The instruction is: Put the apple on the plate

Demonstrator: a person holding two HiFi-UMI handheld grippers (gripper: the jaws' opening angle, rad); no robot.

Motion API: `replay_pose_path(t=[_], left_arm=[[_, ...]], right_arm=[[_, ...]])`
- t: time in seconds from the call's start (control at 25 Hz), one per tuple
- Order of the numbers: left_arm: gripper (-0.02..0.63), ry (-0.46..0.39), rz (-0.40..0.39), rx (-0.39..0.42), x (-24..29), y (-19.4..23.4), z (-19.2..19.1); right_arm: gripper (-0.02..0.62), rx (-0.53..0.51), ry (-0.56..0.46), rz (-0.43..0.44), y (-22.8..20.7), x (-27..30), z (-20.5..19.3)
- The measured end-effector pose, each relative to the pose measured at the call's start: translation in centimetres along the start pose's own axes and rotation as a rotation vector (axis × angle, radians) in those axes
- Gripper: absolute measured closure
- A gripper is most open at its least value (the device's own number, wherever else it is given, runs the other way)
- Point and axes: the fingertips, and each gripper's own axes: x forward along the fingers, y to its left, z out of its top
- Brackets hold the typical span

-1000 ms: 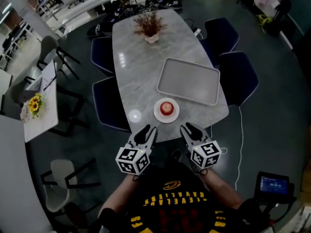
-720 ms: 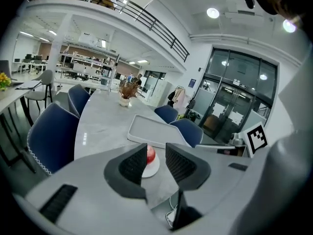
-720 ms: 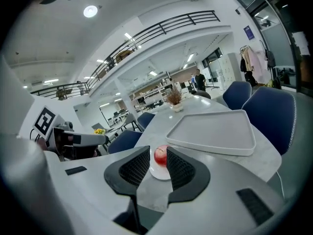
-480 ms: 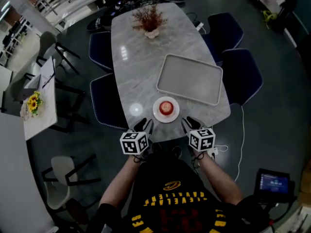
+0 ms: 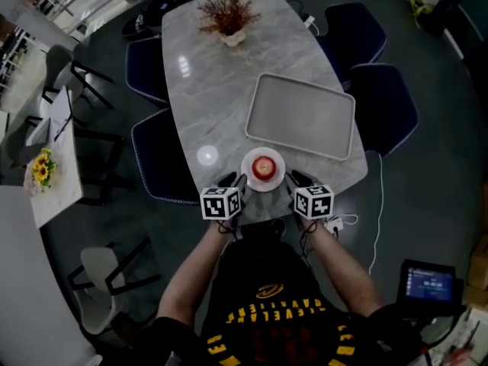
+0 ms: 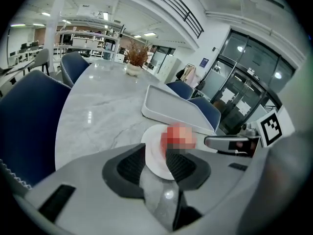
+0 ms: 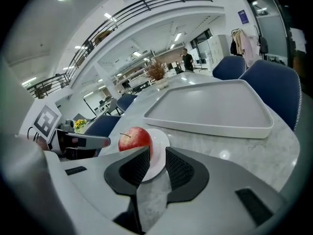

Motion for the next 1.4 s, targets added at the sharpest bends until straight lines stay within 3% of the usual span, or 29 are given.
replay_pose_path(t=[0.48,0.96,1.12,1.16,1.28,1.4], left_arm=[[0.488,0.089,-0.012,-0.070,3.8,2.4,-2.0],[0.488,0.148,-0.082,-0.118,5.1,1.3,-2.9],[0.488,0.145,-0.098,-0.159,4.9,1.4,-3.1],[0.488,0.147,-0.103,-0.181,4.9,1.4,-3.2],[0.488,0.152,-0.121,-0.251,5.1,1.6,-3.2],[0.488,0.153,-0.105,-0.254,5.2,1.9,-3.1]], right_arm=[[0.502,0.042,0.097,-0.057,-1.2,3.4,-2.4],[0.503,0.091,0.139,-0.047,-1.2,4.3,-3.3],[0.513,0.182,0.126,-0.032,-1.2,4.0,-3.5],[0.546,0.215,0.122,-0.029,-1.3,3.9,-3.7],[0.551,0.298,0.112,-0.013,-1.4,3.8,-3.9],[0.554,0.331,0.110,0.003,-1.2,3.9,-3.9]])
